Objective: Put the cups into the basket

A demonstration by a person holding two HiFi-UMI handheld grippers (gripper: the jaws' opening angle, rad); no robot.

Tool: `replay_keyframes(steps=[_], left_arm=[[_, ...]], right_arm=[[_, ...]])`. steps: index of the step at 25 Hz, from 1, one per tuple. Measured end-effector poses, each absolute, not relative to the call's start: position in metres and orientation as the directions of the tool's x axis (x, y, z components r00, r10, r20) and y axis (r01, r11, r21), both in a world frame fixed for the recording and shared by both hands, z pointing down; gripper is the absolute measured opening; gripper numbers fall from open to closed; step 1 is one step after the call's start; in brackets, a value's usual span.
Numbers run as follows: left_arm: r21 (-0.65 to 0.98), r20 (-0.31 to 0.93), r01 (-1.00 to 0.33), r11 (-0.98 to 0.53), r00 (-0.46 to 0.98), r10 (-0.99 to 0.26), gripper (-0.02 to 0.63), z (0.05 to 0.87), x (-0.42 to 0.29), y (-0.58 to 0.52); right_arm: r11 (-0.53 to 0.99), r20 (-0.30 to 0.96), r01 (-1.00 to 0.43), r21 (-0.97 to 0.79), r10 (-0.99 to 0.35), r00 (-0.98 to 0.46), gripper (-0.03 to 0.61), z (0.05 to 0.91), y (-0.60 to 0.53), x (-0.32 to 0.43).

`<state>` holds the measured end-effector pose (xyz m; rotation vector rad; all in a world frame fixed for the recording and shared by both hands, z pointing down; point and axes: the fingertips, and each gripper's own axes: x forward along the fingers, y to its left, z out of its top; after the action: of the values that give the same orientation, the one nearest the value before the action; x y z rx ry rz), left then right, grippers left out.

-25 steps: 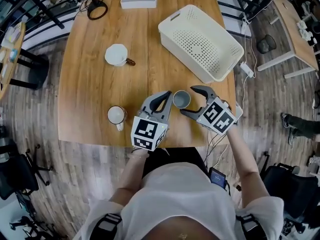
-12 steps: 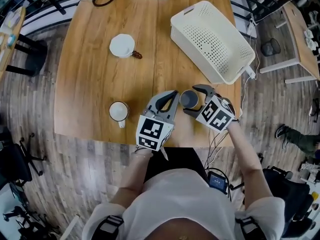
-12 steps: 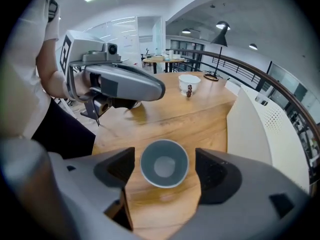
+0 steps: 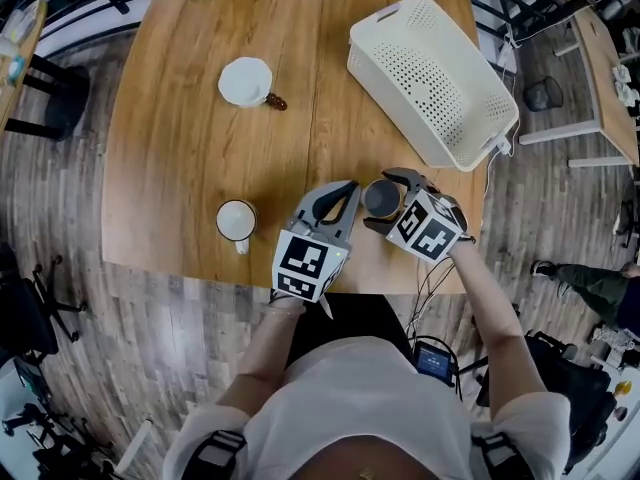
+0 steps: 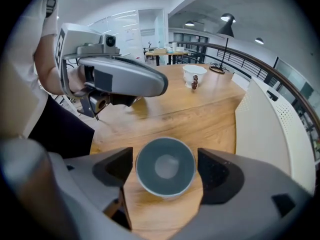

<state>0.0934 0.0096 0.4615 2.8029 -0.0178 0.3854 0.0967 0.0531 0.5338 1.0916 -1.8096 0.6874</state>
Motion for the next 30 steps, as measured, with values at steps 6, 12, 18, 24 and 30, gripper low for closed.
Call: replay_keyframes(steps=[6, 12, 18, 24, 30], left_arm=[[0.321, 0.276, -0.064, -0.945, 0.961, 0.028, 0.008, 0.467, 0.092, 0.006], [0.331, 0.279, -0.068, -0.941, 0.960, 0.028, 0.008, 0.471, 0.095, 0.006], [0.332, 0.287, -0.072, -0.940, 0.958, 0.028, 0.006, 0.472, 0.096, 0.005], [0.314, 0.281, -0.054, -0.948, 0.959, 0.039, 0.008, 0.460, 0.100, 0.006], [0.294, 0.262, -0.035, -0.955, 0.964, 0.045, 0.008, 0.437, 0.106, 0.006]], right_arm=[[0.445, 0.902, -0.895, -0.038, -0.370, -0.222, 0.380, 0.538, 0.047, 0.096], [0.461, 0.906, -0.886, -0.047, -0.354, -0.232, 0.379, 0.543, 0.048, 0.095], [0.477, 0.906, -0.878, -0.042, -0.352, -0.234, 0.379, 0.544, 0.048, 0.094], [0.454, 0.895, -0.890, -0.040, -0.380, -0.233, 0.379, 0.531, 0.050, 0.097], [0.368, 0.843, -0.925, -0.090, -0.466, -0.268, 0.379, 0.486, 0.054, 0.101]])
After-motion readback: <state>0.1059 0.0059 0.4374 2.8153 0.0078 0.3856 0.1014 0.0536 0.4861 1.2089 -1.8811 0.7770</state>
